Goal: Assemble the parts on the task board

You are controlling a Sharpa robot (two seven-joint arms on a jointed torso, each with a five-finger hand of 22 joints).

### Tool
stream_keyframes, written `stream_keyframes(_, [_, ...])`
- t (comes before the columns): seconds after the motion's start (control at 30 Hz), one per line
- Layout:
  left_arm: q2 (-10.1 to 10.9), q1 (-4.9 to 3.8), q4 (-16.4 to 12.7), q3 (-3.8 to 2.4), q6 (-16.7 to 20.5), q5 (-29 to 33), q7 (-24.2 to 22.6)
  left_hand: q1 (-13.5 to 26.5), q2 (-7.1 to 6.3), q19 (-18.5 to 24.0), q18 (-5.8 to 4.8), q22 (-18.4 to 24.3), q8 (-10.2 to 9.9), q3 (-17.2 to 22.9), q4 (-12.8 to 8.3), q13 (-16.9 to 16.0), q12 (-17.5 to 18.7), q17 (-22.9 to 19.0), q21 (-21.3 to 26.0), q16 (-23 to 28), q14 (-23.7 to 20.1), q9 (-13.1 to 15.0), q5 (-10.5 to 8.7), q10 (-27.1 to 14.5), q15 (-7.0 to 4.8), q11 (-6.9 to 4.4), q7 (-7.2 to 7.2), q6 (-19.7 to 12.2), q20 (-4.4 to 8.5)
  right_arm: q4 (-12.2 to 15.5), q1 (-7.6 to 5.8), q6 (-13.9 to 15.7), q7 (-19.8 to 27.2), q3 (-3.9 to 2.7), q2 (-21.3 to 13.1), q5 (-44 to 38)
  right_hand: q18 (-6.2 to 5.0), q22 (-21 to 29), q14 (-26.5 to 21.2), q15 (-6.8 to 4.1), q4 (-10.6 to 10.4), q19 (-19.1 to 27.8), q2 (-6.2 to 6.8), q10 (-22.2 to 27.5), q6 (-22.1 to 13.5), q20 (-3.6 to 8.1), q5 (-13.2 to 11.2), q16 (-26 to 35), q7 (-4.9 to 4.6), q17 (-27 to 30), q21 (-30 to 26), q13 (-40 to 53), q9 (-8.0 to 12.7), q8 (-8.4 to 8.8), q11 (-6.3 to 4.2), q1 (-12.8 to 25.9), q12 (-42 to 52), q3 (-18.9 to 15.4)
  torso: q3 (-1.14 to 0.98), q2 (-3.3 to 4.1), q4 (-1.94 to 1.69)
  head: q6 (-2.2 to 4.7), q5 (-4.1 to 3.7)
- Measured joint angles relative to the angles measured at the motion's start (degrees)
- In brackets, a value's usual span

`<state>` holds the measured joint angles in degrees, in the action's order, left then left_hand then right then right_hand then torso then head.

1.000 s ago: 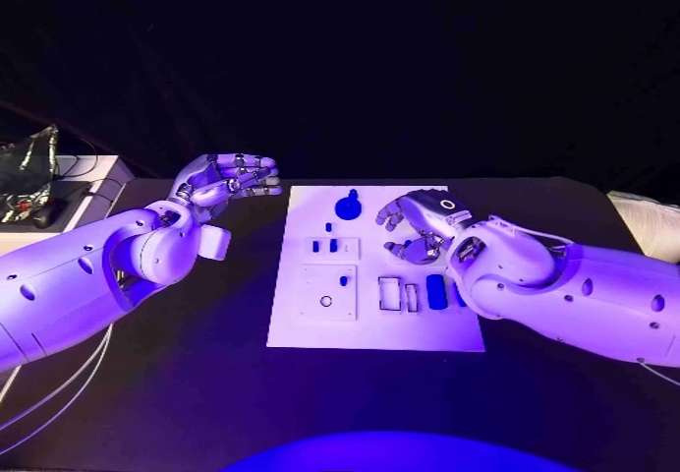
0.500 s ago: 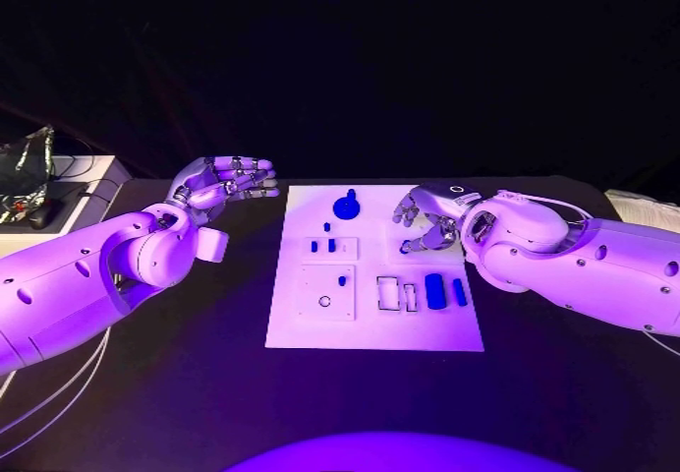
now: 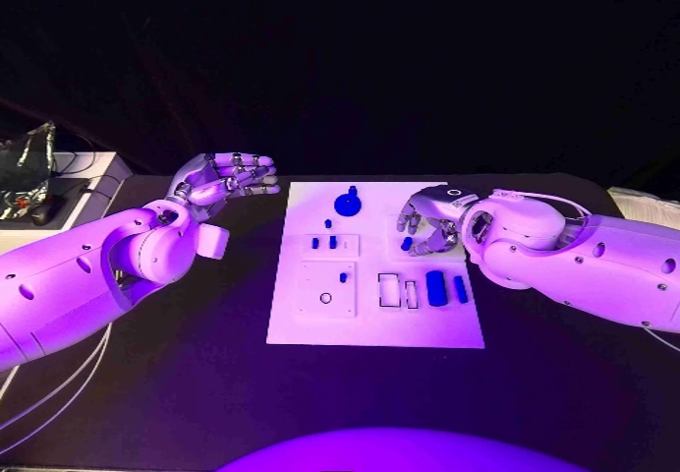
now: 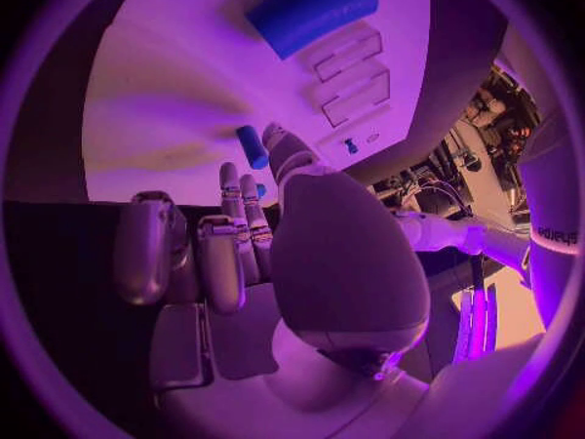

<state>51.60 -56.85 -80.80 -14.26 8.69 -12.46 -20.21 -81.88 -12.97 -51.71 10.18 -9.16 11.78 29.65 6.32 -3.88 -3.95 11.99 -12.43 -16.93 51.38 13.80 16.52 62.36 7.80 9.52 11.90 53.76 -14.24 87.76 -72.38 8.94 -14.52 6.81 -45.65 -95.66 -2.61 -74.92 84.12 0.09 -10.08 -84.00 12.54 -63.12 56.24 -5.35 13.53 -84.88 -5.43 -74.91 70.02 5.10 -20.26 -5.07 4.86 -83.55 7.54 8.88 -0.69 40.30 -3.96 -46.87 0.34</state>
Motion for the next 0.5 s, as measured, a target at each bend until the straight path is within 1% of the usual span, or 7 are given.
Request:
stream_keyframes(0.07, [0.0,0.01,0.0,0.0,0.0,0.0,0.0,0.0,0.0,0.0,0.0,0.0,0.0,0.0,0.0,0.0,0.0,0.0,0.0,0.0,0.0,0.0,0.0,0.0,0.0,0.0,0.0,0.0,0.0,0.0,0.07,0.0,0.0,0.0,0.1,-0.3,0.0,0.0,0.0,0.0,-1.0,0.0,0.05,-0.5,0.7,0.0,-0.3,0.0,-0.13,0.0,0.3,-0.1,0.3,0.0,-0.33,-1.0,0.1,1.6,-0.03,0.0,0.03,-0.01,0.02])
stream_keyframes(0.1, [0.0,0.02,0.0,0.0,0.0,0.0,0.0,0.0,0.0,0.0,0.0,0.0,0.0,0.0,0.0,0.0,0.0,0.0,0.0,0.0,0.0,0.0,0.0,0.0,0.0,0.0,0.0,0.0,0.0,-0.1,0.12,0.0,0.0,0.0,0.2,-0.4,0.0,0.0,0.0,0.0,-1.4,0.0,0.07,-0.7,1.2,0.0,-0.8,0.0,-0.22,0.0,0.3,-0.2,0.4,-0.05,-0.16,-1.4,0.2,2.8,-0.04,0.0,0.03,-0.01,0.03])
stream_keyframes(0.13, [0.0,0.02,0.0,0.0,0.0,0.0,0.0,0.0,0.0,0.0,0.0,0.0,0.0,0.0,0.0,0.0,0.0,0.0,0.0,0.0,0.0,0.0,0.0,0.0,0.0,0.0,0.0,0.0,0.0,-0.1,0.17,0.0,0.0,0.0,0.2,-0.4,0.0,0.0,0.0,0.0,-1.9,0.0,0.01,-1.2,1.8,0.0,-1.4,0.0,-0.4,0.0,0.3,-0.4,0.6,-0.34,-0.28,-1.7,0.2,4.4,-0.04,0.0,0.03,-0.02,0.04])
stream_keyframes(0.27, [0.0,0.05,0.0,0.0,0.0,0.0,0.0,0.0,0.0,-0.2,0.0,0.1,0.0,0.0,0.0,0.0,0.0,0.0,0.0,0.2,0.0,0.0,0.0,0.0,0.0,0.0,0.0,0.0,0.21,-0.1,0.44,0.0,0.0,0.03,0.4,-0.7,0.0,0.0,-0.2,-0.15,-3.6,0.0,0.6,-2.8,3.7,0.0,-2.1,0.0,-0.64,0.0,0.8,-0.6,0.9,-0.92,-0.5,-2.3,0.2,9.2,-0.03,-0.01,0.04,-0.1,0.04])
stream_keyframes(0.37, [0.0,0.06,0.1,0.0,0.0,0.0,0.0,0.0,0.0,-0.2,0.0,0.1,0.0,0.0,0.0,0.0,0.0,0.0,0.0,0.2,0.0,0.0,0.0,0.0,0.0,0.0,0.0,0.0,0.21,-0.1,0.54,0.1,0.0,0.03,0.4,-0.7,0.0,0.0,-0.2,-0.22,-4.3,0.0,0.75,-3.8,4.4,0.0,-2.1,0.0,-1.05,0.0,1.0,-0.7,0.9,-1.12,-0.79,-2.4,0.2,11.5,-0.04,-0.02,0.04,-0.18,0.08])
stream_keyframes(0.4, [0.0,0.06,0.1,0.0,0.0,0.0,0.0,0.0,0.0,-0.2,0.0,0.1,0.0,0.0,0.0,0.0,0.0,0.0,0.0,0.2,0.0,0.0,0.0,0.0,0.0,0.0,0.0,0.0,0.21,-0.1,0.57,0.1,0.0,0.03,0.4,-0.7,0.0,0.0,-0.1,-0.35,-4.5,0.0,0.75,-4.2,4.8,0.0,-2.1,0.0,-0.96,0.0,1.3,-0.7,0.9,-1.28,-0.91,-2.4,0.2,12.2,-0.04,-0.02,0.04,-0.2,0.1])
stream_keyframes(0.5, [0.0,0.08,0.1,0.0,0.0,0.0,0.0,0.0,0.0,-0.2,0.0,0.1,0.0,0.0,0.0,0.0,0.0,0.0,0.0,0.2,0.0,0.0,0.0,0.0,0.0,0.0,0.0,0.0,0.21,0.0,0.65,0.2,0.1,0.03,0.5,-0.7,-0.01,0.0,-0.2,-0.66,-4.8,0.0,1.23,-5.2,5.3,0.07,-2.1,0.0,-1.21,0.0,1.6,-0.7,0.9,-1.56,-1.31,-2.5,-0.2,14.2,-0.04,-0.03,0.06,-0.24,0.14])
